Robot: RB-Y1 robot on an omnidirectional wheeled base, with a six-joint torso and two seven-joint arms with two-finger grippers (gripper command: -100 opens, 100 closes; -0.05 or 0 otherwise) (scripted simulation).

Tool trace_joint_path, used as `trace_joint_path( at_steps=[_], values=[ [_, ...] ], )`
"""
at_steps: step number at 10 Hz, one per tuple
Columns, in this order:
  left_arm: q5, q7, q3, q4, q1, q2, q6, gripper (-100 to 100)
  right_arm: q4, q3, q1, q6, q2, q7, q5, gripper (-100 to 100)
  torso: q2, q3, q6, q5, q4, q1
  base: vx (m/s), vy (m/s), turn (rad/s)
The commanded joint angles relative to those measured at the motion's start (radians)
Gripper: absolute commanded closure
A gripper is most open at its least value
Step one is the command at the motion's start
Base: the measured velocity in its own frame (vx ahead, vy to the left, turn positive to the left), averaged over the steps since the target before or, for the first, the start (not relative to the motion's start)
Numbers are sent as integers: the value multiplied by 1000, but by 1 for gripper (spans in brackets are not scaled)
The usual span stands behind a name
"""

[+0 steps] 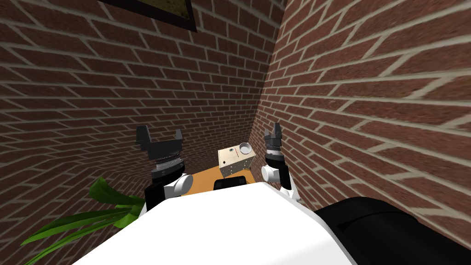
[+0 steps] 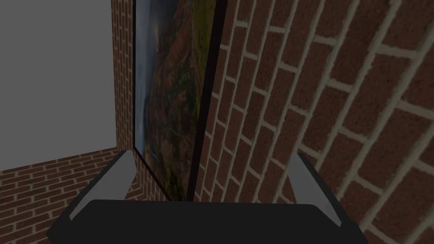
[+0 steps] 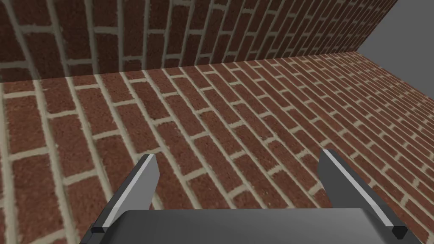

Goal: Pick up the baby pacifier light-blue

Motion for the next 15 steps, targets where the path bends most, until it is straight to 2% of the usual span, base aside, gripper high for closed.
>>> trace_joint_path(
  at_steps=[1, 4, 7, 8, 9, 10, 11, 12, 14, 15],
  values=[
    [0, 0, 0, 0, 0, 0, 0, 0, 37, 13, 0, 8, -37, 8, 10, -100, 0, 0, 0, 0, 0, 0, -29, 55, 77],
    [0, 0, 0, 0, 0, 0, 0, 0, 106, 32, -1, 25, -91, 23, 30, -100, 5, 3, 0, 2, 1, 7, -68, 103, 74],
    [0, 0, 0, 0, 0, 0, 0, 0, 198, 53, -6, 52, -163, 47, 61, -100, 3, 2, 0, 2, 1, 7, -45, 104, 99],
    [0, 0, 0, 0, 0, 0, 0, 0, 206, 53, -6, 52, -163, 47, 61, -100, 4, 2, 0, 2, 1, 7, -50, 93, 39],
    [0, 0, 0, 0, 0, 0, 0, 0, 246, 60, -8, 64, -190, 56, 74, -100, 4, 2, 0, 2, 1, 6, -32, 106, 80],
    [0, 0, 0, 0, 0, 0, 0, 0, 246, 60, -8, 64, -190, 56, 74, -100, 3, 2, 0, 2, 1, 7, -22, 77, 41],
    [0, 0, 0, 0, 0, 0, 0, 0, 285, 67, -11, 76, -218, 67, 88, -100, 2, 1, 0, 1, 1, 5, -17, 79, 113],
    [0, 0, 0, 0, 0, 0, 0, 0, 289, 67, -11, 76, -218, 67, 88, -100, 2, 1, 0, 1, 0, 5, -14, 59, 39],
    [0, 0, 0, 0, 0, 0, 0, 0, 364, 82, -18, 102, -276, 92, 120, -100, 1, 1, 0, 1, 0, 5, -9, 102, 132],
    [0, 0, 0, 0, 0, 0, 0, 0, 383, 82, -18, 102, -276, 92, 120, -100, 1, 0, 0, 2, 0, 7, -9, 87, 60]
  ],
)
